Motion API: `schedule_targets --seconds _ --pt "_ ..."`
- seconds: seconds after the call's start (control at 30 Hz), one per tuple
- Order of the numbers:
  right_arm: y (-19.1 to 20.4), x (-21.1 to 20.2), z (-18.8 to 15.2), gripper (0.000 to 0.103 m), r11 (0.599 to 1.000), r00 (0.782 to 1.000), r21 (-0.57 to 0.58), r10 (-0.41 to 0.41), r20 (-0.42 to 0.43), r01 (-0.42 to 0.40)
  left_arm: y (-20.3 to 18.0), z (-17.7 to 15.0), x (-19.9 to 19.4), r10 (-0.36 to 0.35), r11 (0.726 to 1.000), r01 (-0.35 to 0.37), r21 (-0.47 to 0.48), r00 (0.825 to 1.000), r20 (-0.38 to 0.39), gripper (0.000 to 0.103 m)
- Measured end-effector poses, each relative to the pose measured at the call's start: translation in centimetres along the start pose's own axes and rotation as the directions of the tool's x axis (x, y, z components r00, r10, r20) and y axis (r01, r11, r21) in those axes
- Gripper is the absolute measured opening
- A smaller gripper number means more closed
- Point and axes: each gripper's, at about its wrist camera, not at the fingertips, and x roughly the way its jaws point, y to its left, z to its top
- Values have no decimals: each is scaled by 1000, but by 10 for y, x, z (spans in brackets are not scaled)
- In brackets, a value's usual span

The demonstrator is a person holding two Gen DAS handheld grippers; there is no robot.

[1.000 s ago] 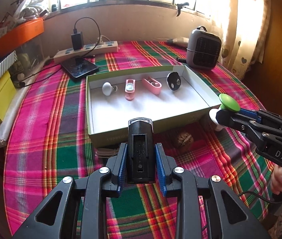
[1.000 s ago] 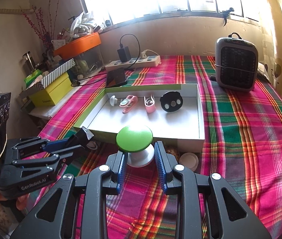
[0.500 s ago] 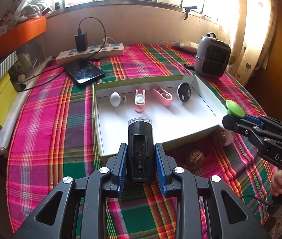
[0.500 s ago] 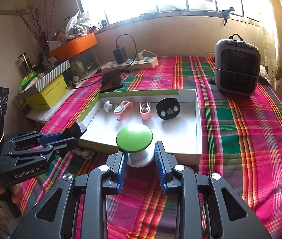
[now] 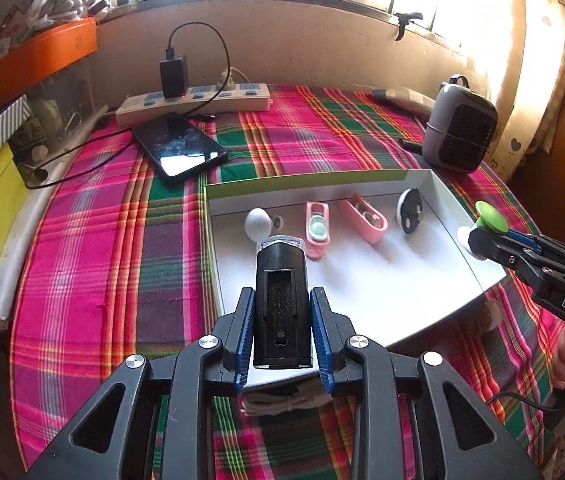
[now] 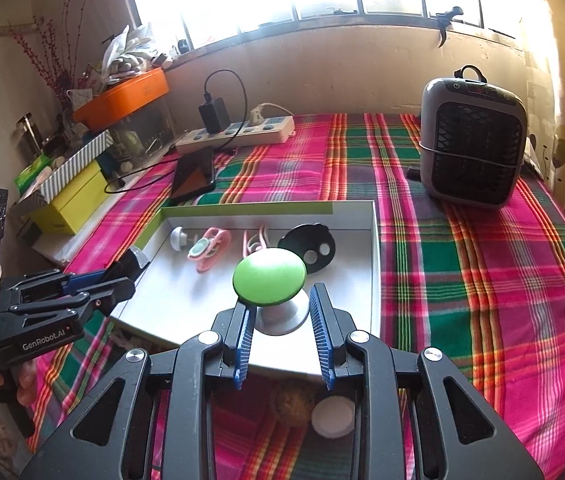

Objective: Organize objects
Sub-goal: 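Carry the black case over the box tray while right tool carries the green holder there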

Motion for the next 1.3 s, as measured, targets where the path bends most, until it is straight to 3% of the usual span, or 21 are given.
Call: schedule_targets --seconds 0.5,1.3 --pt "-21 40 10 29 999 997 24 -34 -64 36 7 17 25 15 1000 -15 2 1000 -24 25" --pt "-17 49 9 29 999 996 -12 -35 -77 34 -7 21 48 42 998 -39 48 997 -68 25"
